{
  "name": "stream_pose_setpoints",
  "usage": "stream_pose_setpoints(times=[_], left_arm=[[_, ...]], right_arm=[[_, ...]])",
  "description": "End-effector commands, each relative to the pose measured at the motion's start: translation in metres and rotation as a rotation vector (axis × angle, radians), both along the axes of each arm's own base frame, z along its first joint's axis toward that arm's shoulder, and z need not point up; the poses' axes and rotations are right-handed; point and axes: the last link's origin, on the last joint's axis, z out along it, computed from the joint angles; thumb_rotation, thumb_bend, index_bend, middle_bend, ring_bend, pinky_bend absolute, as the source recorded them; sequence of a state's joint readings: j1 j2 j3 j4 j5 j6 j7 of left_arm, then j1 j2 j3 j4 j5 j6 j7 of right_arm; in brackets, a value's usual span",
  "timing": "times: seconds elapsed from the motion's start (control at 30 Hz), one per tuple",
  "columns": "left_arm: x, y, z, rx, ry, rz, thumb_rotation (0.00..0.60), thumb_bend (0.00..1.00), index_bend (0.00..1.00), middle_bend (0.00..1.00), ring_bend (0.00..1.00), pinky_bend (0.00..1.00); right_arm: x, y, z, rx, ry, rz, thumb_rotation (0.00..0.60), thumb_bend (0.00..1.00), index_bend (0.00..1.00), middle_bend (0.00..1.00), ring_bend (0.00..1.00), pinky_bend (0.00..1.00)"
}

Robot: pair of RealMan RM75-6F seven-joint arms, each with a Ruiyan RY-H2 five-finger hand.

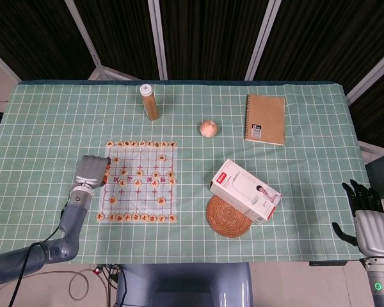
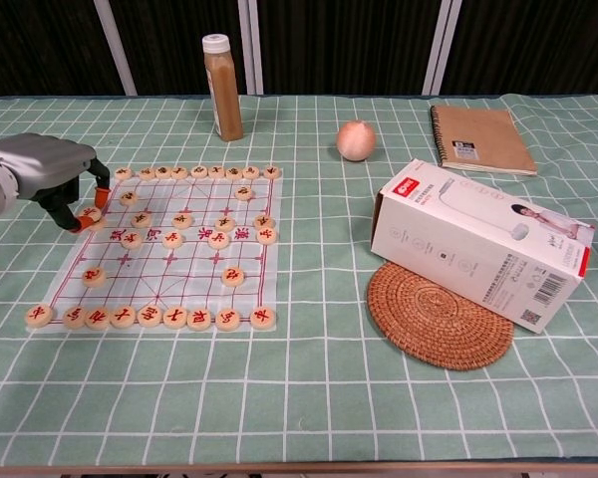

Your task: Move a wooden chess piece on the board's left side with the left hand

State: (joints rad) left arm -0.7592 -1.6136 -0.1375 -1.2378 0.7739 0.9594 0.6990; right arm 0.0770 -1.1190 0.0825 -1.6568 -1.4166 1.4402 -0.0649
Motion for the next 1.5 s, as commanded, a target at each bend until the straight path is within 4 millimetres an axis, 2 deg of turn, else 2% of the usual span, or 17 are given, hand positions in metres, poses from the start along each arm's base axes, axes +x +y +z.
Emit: stream_pose_setpoints(times=[0.03, 0.47, 0.87, 1.2, 1.3, 1.37, 1.5], left_arm=[[0.0, 0.0, -0.001, -0.001, -0.001, -0.002, 0.6, 0.35, 0.52, 1.0, 0.91, 0.93], [0.001, 0.001, -0.001, 0.002, 0.01, -0.004, 0.6, 0.32, 0.47, 1.0, 0.91, 0.93], [0.0, 0.0, 0.001, 0.006, 0.004, 0.001, 0.6, 0.3, 0.36, 1.0, 0.9, 0.93], [0.003, -0.003, 0.012, 0.045, -0.043, -0.01, 0.6, 0.29, 0.34, 0.98, 0.88, 0.92], [0.004, -0.013, 0.024, 0.081, -0.093, -0.039, 0.6, 0.28, 0.32, 0.9, 0.81, 0.86], [0.004, -0.024, 0.034, 0.099, -0.131, -0.055, 0.6, 0.28, 0.29, 0.79, 0.72, 0.79], [0.002, -0.048, 0.056, 0.141, -0.183, -0.108, 0.6, 0.25, 0.17, 0.49, 0.47, 0.55]], right_arm=[[0.0, 0.0, 0.0, 0.0, 0.0, -0.001, 0.6, 0.34, 0.0, 0.0, 0.0, 0.0], [0.001, 0.001, 0.0, 0.003, -0.001, 0.001, 0.6, 0.34, 0.0, 0.0, 0.0, 0.0], [0.001, 0.001, 0.0, 0.0, 0.001, 0.002, 0.6, 0.34, 0.0, 0.0, 0.0, 0.0], [0.001, 0.001, 0.0, -0.001, 0.002, 0.005, 0.6, 0.34, 0.0, 0.0, 0.0, 0.0], [0.001, 0.001, 0.0, 0.0, 0.004, 0.006, 0.6, 0.34, 0.0, 0.0, 0.0, 0.0], [0.001, 0.001, 0.0, 0.0, 0.006, 0.007, 0.6, 0.34, 0.0, 0.0, 0.0, 0.0], [0.001, 0.001, 0.0, 0.001, 0.013, 0.01, 0.6, 0.34, 0.0, 0.0, 0.0, 0.0]])
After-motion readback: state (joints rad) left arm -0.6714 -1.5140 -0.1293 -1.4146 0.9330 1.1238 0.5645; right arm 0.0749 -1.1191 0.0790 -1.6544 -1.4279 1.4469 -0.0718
